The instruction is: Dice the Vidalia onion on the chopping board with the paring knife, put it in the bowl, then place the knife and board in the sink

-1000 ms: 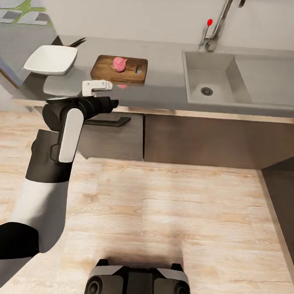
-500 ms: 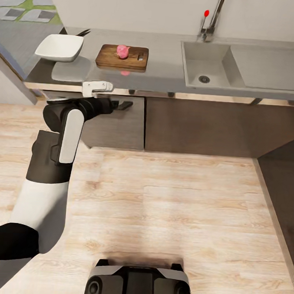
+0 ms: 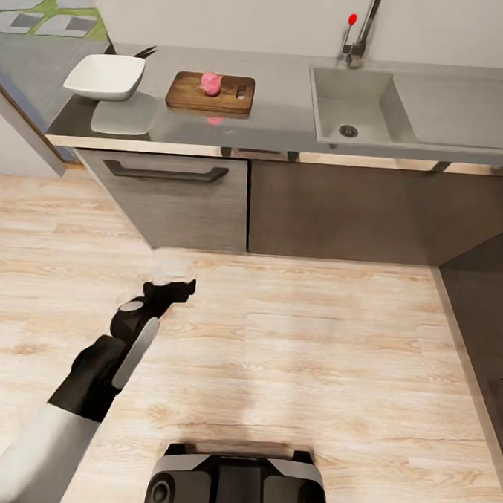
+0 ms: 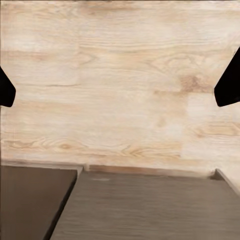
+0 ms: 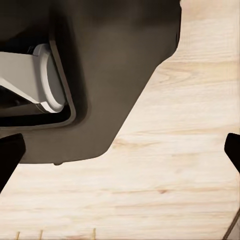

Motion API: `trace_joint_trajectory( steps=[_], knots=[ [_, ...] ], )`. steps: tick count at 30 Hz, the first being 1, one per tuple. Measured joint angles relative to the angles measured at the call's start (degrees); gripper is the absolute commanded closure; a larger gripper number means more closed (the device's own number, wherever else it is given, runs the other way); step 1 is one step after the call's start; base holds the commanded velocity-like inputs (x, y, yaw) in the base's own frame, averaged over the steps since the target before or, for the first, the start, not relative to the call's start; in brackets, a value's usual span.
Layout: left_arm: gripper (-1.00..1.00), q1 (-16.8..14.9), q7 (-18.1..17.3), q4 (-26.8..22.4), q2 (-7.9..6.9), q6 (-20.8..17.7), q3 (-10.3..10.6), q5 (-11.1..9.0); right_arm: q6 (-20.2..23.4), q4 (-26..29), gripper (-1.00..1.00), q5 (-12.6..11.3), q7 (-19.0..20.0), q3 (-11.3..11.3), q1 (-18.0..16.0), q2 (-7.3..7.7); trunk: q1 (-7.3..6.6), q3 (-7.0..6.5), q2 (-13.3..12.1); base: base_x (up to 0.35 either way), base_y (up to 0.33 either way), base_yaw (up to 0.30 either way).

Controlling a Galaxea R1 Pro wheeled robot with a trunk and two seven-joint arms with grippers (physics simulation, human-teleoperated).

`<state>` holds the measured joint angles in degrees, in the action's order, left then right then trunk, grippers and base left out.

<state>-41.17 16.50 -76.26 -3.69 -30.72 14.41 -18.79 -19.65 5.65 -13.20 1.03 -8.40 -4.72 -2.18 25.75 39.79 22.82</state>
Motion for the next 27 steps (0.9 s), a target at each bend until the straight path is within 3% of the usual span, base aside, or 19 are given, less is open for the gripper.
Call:
trace_joint_trajectory(
  steps=[2,4,6,9,10,11,13,17,18,19,21,23,27],
  knots=[
    [-1.00,2.2,0.0,3.8,-1.61,5.9,2.3,0.0,-0.2,0.1,-1.00,0.0,0.0,0.0,0.0,0.23,0.00,0.00,0.0,0.000,0.000,0.000],
    [-1.00,5.6,0.1,11.4,-3.14,16.2,5.2,-0.1,-0.4,0.4,-1.00,0.0,0.0,0.1,0.0,1.24,0.00,0.00,0.0,0.000,0.000,0.000],
    [-1.00,8.4,0.1,18.2,-3.57,23.3,7.8,-0.2,-0.4,1.0,-1.00,0.0,-0.1,0.1,0.0,1.97,0.00,0.00,0.0,0.000,0.000,0.000],
    [-1.00,12.0,0.1,27.9,-3.79,30.4,11.3,-0.1,-0.5,2.7,-1.00,0.0,-0.1,0.1,0.0,2.63,0.00,0.00,0.0,0.000,0.000,0.000],
    [-1.00,13.5,0.2,34.4,-3.69,39.2,12.7,0.0,-0.4,4.2,-1.00,0.0,-0.2,0.2,0.0,3.05,0.00,0.00,0.0,0.000,0.000,0.000],
    [-1.00,14.2,0.2,36.9,-3.57,42.5,13.1,-0.1,-0.4,4.6,-1.00,0.0,-0.2,0.1,0.0,3.20,0.00,0.00,0.0,0.000,0.000,0.000],
    [-1.00,15.1,0.4,46.2,-2.55,54.8,14.6,-0.4,-0.3,6.2,-1.00,0.1,-0.3,0.1,0.0,3.92,0.00,0.00,0.0,0.000,0.000,0.000],
    [-1.00,15.6,0.5,67.7,0.36,75.8,16.1,-0.5,0.3,9.6,-1.00,0.1,-0.4,0.1,0.0,5.03,0.00,0.00,0.0,0.000,0.000,0.000],
    [-1.00,15.7,0.5,74.0,1.58,82.6,16.2,-0.6,1.6,12.0,-1.00,0.1,-0.5,0.2,-0.1,5.47,0.00,0.00,0.0,0.000,0.000,0.000],
    [-1.00,16.2,0.6,76.5,2.09,86.8,16.3,-0.5,2.2,12.8,-1.00,0.1,-0.5,0.2,0.0,5.64,0.00,0.00,0.0,0.000,0.000,0.000],
    [-1.00,18.8,0.8,78.8,2.58,90.5,16.4,-0.5,5.0,15.7,-1.00,0.1,-0.5,0.2,-0.1,6.30,-0.01,0.00,0.0,0.000,0.000,0.000],
    [-1.00,21.3,0.9,79.8,2.75,90.5,16.4,-0.6,6.2,17.4,-1.00,0.1,-0.4,0.1,-0.1,6.66,0.00,0.00,0.0,0.000,0.000,0.000],
    [-1.00,23.0,1.1,80.4,2.85,90.5,16.4,-0.7,3.1,18.1,-1.00,0.0,0.0,-0.1,-0.1,6.84,0.00,0.00,0.0,0.000,0.000,0.000]
  ],
)
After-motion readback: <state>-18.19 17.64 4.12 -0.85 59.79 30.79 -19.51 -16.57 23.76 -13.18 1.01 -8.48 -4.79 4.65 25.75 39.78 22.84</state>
